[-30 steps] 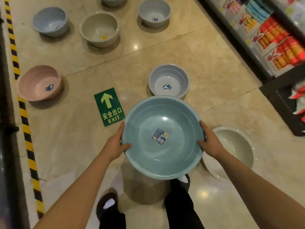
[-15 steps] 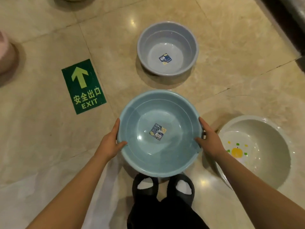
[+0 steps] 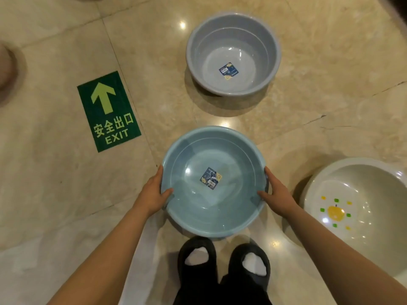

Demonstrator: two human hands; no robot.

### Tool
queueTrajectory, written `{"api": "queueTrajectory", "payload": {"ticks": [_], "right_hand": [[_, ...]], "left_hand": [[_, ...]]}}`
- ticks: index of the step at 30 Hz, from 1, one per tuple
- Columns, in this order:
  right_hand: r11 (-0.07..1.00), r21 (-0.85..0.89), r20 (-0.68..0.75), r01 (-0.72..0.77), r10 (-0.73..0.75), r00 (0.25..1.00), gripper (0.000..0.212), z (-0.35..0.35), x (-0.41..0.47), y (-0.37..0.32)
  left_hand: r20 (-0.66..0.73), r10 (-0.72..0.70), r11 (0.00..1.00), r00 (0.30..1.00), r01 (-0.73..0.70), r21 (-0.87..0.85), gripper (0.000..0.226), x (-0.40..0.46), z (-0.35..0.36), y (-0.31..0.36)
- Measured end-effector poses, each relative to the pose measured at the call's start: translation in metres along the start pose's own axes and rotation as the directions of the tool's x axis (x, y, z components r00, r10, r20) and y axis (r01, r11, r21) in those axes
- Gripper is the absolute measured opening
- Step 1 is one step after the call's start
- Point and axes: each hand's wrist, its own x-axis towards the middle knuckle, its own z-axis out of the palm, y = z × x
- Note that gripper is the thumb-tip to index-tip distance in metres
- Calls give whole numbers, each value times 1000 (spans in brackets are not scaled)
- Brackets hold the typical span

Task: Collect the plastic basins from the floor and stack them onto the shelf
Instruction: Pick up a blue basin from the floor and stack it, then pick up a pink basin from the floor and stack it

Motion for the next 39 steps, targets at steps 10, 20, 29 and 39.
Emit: {"api": "queueTrajectory", "payload": {"ticks": [10, 20, 29, 39], "right_hand": [[975, -155, -42, 160, -169, 985, 58, -139, -118, -176], [743, -499, -27, 446, -528, 849, 60, -270, -296, -392], [649, -575, -18, 499, -619, 785, 62, -294, -365, -510], [713, -521, -122, 469, -606, 786, 59, -209, -349, -625]], "left_hand": [[-164, -3, 980, 986, 35, 194, 71, -123, -161, 169], [-303, 242, 846, 922, -47, 531, 72, -302, -332, 346], [-427, 344, 796, 836, -18, 605, 67, -392, -446, 366], [-389, 325, 732, 862, 31, 680, 67, -392, -590, 259]]}}
